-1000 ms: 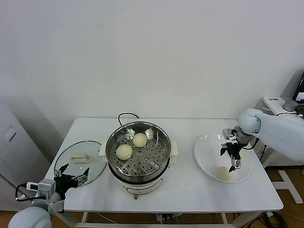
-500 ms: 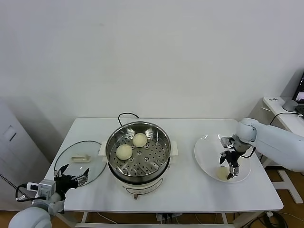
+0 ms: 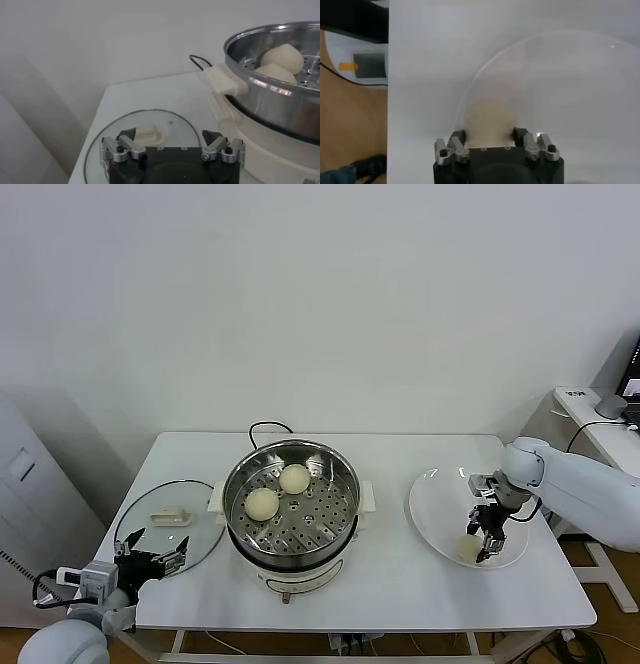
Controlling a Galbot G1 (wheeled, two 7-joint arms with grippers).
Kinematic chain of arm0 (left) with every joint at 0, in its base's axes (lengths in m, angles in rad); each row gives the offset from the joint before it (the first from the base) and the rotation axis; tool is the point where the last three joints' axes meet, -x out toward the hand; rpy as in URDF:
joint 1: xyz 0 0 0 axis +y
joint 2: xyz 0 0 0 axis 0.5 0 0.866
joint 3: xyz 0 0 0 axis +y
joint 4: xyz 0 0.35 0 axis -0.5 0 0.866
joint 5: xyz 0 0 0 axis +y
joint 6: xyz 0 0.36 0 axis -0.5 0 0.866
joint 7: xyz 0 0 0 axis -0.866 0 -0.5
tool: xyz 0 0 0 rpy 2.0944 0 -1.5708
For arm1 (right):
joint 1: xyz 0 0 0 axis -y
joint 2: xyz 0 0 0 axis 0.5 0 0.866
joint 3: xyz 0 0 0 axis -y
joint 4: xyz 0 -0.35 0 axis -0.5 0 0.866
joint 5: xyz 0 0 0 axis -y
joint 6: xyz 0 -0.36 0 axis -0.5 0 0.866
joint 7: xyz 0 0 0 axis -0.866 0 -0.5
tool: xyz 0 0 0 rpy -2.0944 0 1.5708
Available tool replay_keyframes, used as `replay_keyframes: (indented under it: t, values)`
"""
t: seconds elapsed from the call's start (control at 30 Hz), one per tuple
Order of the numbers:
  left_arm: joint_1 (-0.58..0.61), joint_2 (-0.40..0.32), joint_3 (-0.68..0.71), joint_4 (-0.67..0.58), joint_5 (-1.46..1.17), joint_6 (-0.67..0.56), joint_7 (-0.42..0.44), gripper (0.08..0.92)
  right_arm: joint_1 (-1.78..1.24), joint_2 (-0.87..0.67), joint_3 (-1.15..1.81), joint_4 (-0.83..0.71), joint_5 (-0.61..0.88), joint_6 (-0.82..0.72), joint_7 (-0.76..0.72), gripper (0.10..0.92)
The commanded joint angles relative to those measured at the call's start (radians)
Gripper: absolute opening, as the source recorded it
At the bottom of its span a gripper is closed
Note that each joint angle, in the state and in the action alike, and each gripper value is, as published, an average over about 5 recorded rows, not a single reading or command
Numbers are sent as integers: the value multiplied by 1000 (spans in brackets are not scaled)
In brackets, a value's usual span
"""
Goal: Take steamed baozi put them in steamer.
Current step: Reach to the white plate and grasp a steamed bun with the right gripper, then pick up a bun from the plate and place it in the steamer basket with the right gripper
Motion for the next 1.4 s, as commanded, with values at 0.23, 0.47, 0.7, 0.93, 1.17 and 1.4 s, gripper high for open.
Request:
replay_keyframes:
  t: [0.23, 0.47, 0.7, 0.93, 1.17, 1.4]
  values:
    - [-6, 5, 5, -8, 0, 8, -6, 823, 312, -27, -88, 119, 78, 56, -58, 560]
    - [-24, 6, 14, -1, 0, 11, -8, 823, 449, 111, -24, 191, 111, 229, -36, 562]
    - [-20, 8, 12, -3, 0, 9, -7, 823, 464, 288, 79, 217, 68, 426, -20, 568]
    - [-20, 6, 14, -2, 3, 8, -7, 823, 442, 430, 100, 292, -25, 568, 1, 568]
    - [-25, 7, 12, 0, 3, 5, -7, 823, 392, 504, 73, 389, -90, 651, 26, 568]
    - [-25, 7, 11, 0, 3, 3, -6, 823, 351, 542, 31, 430, -149, 678, 22, 568]
